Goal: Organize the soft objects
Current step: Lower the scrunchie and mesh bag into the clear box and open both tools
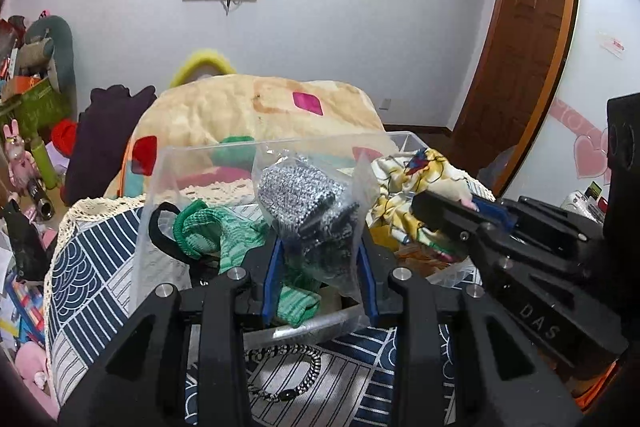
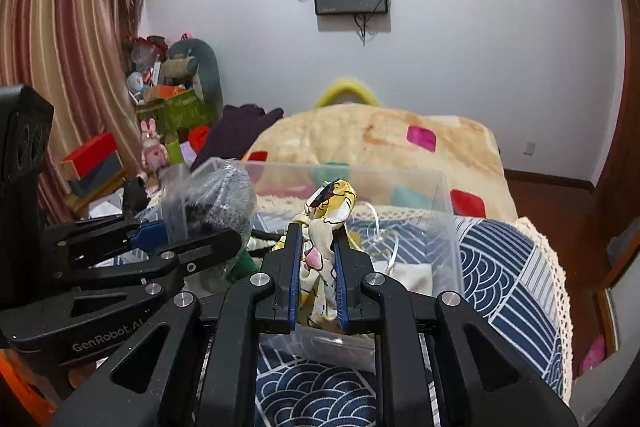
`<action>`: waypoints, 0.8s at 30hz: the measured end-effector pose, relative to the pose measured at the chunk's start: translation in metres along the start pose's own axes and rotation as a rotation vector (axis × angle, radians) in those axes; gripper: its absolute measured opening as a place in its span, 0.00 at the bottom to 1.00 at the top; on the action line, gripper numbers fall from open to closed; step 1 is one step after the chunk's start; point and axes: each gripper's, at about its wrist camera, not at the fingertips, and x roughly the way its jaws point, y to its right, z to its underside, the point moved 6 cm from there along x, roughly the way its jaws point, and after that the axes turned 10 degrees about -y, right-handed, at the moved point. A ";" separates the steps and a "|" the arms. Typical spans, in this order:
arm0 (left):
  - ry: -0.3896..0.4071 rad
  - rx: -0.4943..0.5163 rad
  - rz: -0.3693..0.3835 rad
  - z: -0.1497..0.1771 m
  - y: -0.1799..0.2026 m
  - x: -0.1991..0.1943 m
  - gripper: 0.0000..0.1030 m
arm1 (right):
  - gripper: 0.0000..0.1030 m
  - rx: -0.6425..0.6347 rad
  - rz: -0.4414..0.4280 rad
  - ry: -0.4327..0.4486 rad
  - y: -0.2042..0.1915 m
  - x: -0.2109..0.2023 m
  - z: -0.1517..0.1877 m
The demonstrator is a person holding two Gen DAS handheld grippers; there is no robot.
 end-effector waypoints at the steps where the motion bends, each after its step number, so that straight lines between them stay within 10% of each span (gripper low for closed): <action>1: -0.003 -0.001 0.003 0.000 -0.001 0.002 0.32 | 0.13 0.005 -0.003 -0.008 0.001 0.002 0.001; 13: -0.051 0.006 -0.011 0.006 0.001 0.012 0.33 | 0.15 -0.002 0.013 -0.077 0.001 0.015 0.007; 24: -0.069 -0.010 -0.019 0.014 0.001 -0.002 0.58 | 0.34 0.001 0.028 -0.072 0.007 0.004 0.011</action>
